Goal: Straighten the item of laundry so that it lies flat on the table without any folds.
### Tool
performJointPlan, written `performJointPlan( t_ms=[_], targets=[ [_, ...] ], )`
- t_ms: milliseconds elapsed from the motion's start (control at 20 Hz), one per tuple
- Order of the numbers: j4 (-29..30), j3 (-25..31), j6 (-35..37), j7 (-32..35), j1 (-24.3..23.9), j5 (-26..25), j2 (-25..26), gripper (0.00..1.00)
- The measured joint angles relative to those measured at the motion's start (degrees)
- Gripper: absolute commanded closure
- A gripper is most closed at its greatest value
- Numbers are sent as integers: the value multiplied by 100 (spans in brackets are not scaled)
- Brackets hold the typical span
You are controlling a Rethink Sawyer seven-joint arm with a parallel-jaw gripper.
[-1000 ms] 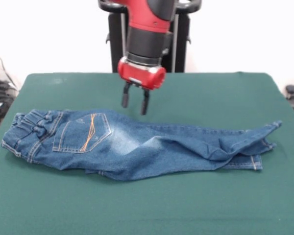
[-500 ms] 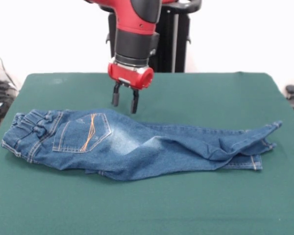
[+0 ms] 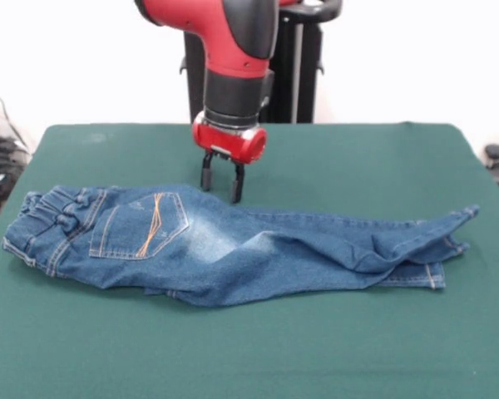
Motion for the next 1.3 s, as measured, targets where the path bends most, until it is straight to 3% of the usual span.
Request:
performJointPlan(
  t_ms=[500,1300],
  targets=[
    [-218,293,374,0,-489,-1081,-70,0],
    [-611,480,1238,0,-812,-1462,-278,0]
  ],
)
